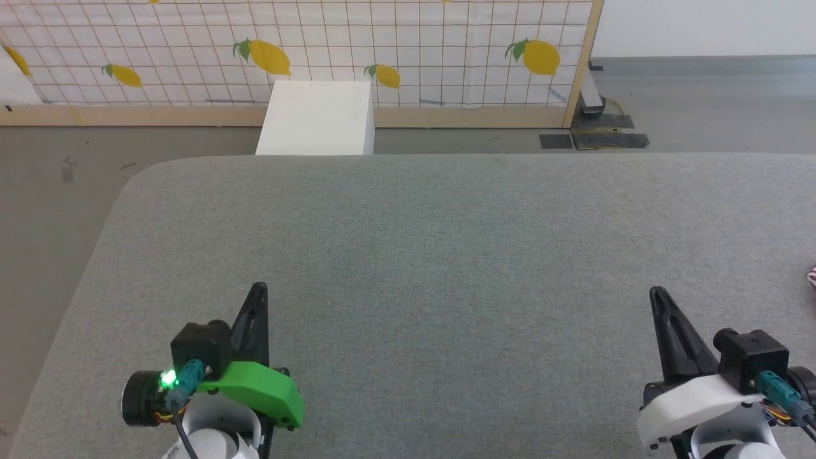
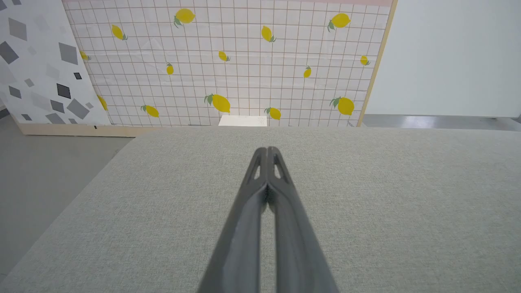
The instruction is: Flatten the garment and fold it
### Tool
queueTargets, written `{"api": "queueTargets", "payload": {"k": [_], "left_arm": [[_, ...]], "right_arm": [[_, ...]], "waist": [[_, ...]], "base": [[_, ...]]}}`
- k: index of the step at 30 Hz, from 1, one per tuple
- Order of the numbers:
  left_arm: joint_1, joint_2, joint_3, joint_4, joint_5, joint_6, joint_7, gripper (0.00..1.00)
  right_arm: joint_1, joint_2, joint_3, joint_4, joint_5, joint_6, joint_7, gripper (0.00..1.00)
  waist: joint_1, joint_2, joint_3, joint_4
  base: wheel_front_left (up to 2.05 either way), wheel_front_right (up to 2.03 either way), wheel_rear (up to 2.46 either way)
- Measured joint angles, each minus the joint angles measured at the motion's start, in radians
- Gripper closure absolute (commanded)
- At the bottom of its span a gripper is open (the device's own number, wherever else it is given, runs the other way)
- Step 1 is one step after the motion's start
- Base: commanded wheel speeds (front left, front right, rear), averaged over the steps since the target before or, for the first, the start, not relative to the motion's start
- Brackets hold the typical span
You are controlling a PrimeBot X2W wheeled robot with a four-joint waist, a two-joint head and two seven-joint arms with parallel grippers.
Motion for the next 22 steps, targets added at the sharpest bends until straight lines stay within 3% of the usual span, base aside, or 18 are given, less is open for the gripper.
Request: {"api": "queueTargets", "payload": {"k": [22], "left_arm": [[0.018,0.000,0.018,-0.044,0.032,0.012,0.044,1.00]], "right_arm": [[-0.008,0.000,0.022,-0.001,-0.017,0.000,0.028,1.00]], "waist": [[0.0000,0.0000,0.004,-0.007]], "base": [[0.00,0.00,0.00]]}}
